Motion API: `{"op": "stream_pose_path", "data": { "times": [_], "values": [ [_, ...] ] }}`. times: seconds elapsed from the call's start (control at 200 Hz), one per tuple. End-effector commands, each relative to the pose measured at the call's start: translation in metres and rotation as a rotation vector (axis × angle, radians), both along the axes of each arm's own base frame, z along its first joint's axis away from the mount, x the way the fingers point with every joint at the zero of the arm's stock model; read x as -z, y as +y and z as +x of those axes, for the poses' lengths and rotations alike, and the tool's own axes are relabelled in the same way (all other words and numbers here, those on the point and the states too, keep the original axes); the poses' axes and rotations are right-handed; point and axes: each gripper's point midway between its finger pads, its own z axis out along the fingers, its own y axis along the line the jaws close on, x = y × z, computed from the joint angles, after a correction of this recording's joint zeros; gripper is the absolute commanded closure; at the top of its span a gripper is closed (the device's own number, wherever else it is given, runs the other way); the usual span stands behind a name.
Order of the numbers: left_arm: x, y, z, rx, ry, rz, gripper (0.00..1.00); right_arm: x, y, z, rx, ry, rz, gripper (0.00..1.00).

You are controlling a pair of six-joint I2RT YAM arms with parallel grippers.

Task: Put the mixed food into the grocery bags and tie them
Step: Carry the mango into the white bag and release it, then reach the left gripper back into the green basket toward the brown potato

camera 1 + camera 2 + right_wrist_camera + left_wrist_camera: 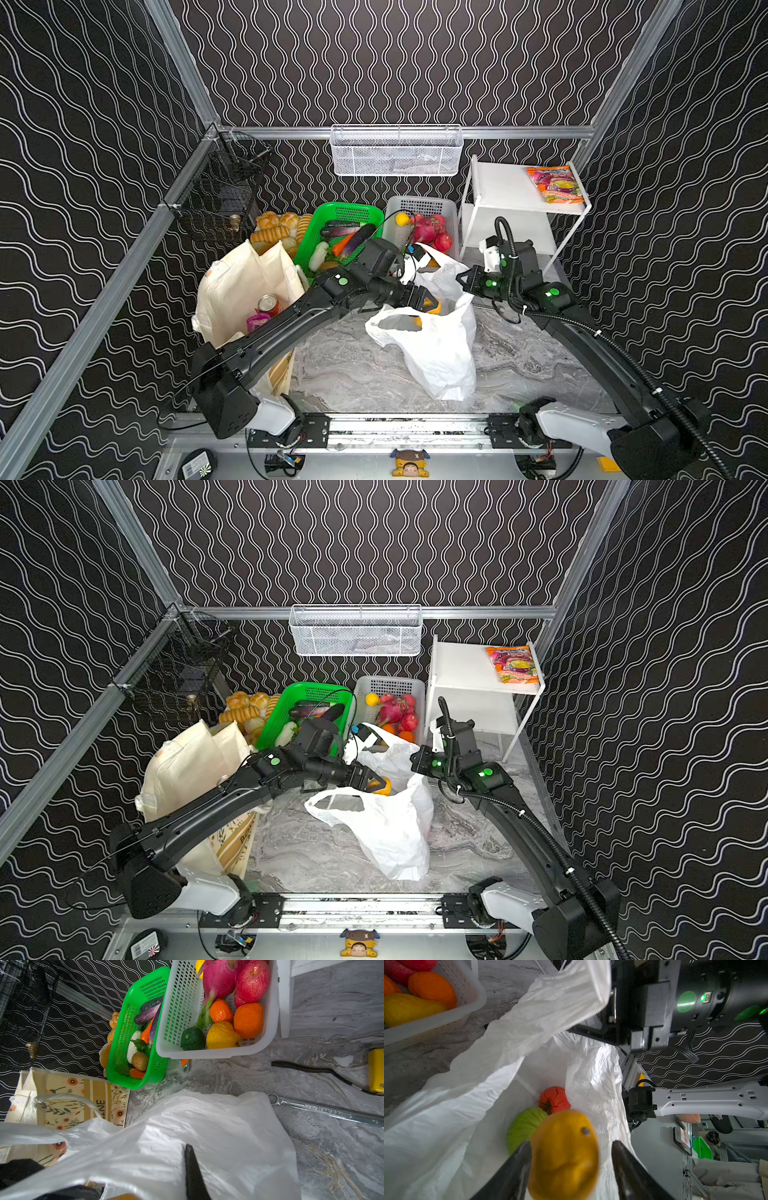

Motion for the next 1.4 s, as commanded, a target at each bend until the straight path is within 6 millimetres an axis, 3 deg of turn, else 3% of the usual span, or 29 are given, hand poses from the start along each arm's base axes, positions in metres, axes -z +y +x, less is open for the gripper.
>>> {"op": "stream_pose_path", "data": {
  "times": [0.0,0.255,0.701,0.961,1.136,1.241,1.397],
  "values": [
    [-0.011,-0.001,0.002,0.002,-0.043,-0.019,0.33,-0.011,-0.002,0.005,0.018,-0.044,0.008,0.95],
    [-0.034,0.010,0.000,-0.007,-0.139,-0.039,0.27,-0.009,-0.008,0.007,0.049,-0.052,-0.008,0.95],
    [-0.094,0.054,-0.009,-0.097,-0.417,-0.084,0.26,0.001,-0.019,0.008,0.102,-0.033,-0.050,0.95],
    [-0.131,0.090,0.006,-0.347,-0.505,-0.154,0.37,-0.001,-0.019,0.007,0.098,-0.037,-0.046,0.95],
    [-0.105,0.129,0.056,-0.681,-0.442,0.084,0.43,-0.002,-0.018,0.006,0.098,-0.040,-0.030,0.95],
    [-0.077,0.149,0.092,-0.838,-0.359,0.257,0.29,-0.004,-0.017,0.007,0.097,-0.044,-0.026,0.95],
    [-0.027,0.170,0.138,-0.967,-0.186,0.411,0.26,-0.008,-0.018,0.007,0.096,-0.056,-0.030,0.95]
  ]
}}
